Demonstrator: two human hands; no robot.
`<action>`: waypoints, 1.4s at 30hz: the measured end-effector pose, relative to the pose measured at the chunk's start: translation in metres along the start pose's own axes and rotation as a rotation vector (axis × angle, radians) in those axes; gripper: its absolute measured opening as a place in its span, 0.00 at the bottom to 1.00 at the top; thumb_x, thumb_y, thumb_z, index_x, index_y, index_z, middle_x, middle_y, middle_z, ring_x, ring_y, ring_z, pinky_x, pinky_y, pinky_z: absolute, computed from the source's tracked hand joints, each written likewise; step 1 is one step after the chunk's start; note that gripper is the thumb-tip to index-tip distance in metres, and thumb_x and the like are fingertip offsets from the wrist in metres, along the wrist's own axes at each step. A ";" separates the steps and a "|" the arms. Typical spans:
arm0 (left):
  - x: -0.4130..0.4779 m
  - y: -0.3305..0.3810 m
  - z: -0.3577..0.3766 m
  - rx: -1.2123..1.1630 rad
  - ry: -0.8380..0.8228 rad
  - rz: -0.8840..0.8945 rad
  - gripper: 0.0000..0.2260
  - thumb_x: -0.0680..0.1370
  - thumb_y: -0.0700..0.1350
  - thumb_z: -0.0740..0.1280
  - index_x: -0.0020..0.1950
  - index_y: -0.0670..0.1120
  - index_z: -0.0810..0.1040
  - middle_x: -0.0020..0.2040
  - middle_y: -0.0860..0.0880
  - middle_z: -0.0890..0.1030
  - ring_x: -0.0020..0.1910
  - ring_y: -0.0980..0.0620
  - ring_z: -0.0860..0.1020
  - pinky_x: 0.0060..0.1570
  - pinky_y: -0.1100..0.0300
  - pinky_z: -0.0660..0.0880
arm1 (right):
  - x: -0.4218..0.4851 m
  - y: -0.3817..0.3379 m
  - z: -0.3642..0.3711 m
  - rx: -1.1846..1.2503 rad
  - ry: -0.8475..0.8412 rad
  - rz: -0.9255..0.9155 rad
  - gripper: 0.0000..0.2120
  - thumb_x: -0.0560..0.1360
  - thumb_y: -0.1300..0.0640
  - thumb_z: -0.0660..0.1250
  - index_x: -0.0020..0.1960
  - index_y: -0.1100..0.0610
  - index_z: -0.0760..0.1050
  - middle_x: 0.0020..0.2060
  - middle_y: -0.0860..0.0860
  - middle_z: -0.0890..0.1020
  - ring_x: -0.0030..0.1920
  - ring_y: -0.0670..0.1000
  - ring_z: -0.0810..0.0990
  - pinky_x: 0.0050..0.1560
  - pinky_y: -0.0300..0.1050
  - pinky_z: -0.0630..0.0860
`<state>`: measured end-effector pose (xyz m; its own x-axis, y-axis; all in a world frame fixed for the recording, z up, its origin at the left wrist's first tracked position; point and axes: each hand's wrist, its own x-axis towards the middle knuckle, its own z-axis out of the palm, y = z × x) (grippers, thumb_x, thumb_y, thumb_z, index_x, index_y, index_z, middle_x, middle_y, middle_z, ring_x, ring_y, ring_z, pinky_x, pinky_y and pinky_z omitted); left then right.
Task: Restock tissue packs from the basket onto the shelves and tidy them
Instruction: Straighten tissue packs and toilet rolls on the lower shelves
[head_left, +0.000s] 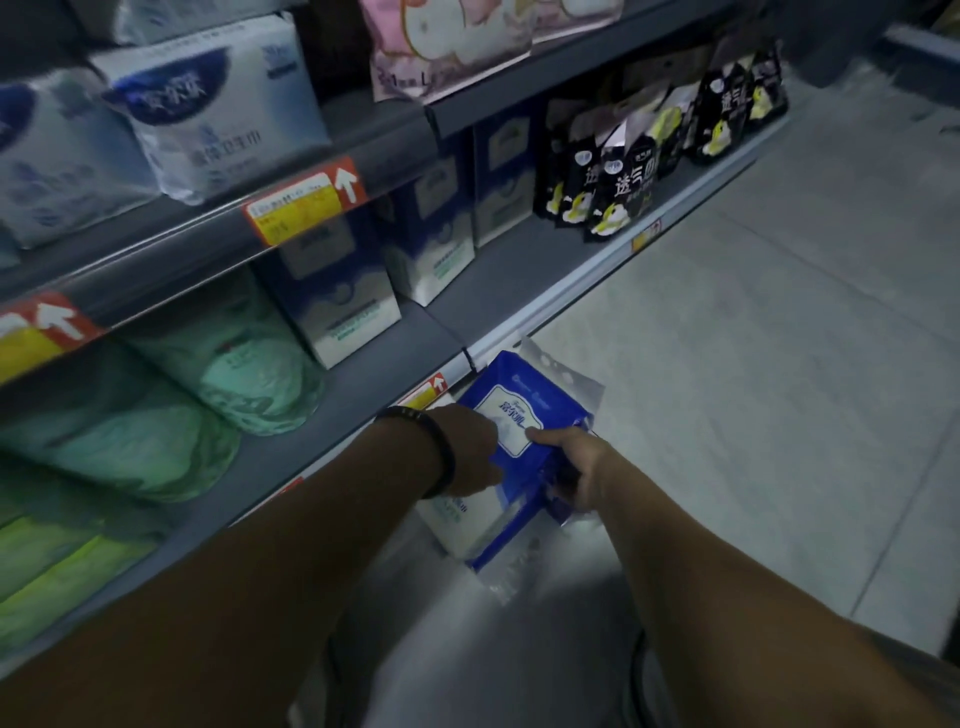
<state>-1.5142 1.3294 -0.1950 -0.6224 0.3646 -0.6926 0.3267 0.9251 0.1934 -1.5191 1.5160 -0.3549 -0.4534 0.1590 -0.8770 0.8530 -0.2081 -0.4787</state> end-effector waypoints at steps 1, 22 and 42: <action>-0.002 -0.003 0.000 -0.006 -0.001 -0.004 0.21 0.85 0.56 0.62 0.73 0.46 0.72 0.68 0.46 0.79 0.65 0.48 0.78 0.63 0.55 0.77 | -0.008 -0.001 0.003 0.010 -0.013 -0.024 0.47 0.50 0.54 0.90 0.66 0.55 0.76 0.51 0.58 0.89 0.50 0.61 0.88 0.49 0.56 0.85; -0.051 -0.126 0.034 -1.486 0.499 -0.286 0.22 0.69 0.45 0.83 0.59 0.53 0.80 0.52 0.43 0.87 0.44 0.41 0.87 0.43 0.40 0.85 | -0.123 -0.120 0.093 -0.722 -0.522 -0.755 0.32 0.68 0.66 0.84 0.65 0.51 0.72 0.63 0.56 0.82 0.60 0.60 0.85 0.56 0.66 0.85; 0.043 -0.143 0.003 -1.759 0.843 -0.458 0.30 0.76 0.35 0.74 0.70 0.53 0.63 0.59 0.46 0.78 0.60 0.39 0.79 0.59 0.38 0.79 | -0.043 -0.124 0.196 -0.452 -0.349 -0.813 0.42 0.74 0.65 0.75 0.81 0.51 0.57 0.70 0.51 0.77 0.69 0.54 0.79 0.70 0.59 0.78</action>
<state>-1.5857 1.2123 -0.2546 -0.7279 -0.4205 -0.5416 -0.5218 -0.1725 0.8354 -1.6557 1.3453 -0.2658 -0.9329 -0.2184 -0.2865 0.2342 0.2369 -0.9429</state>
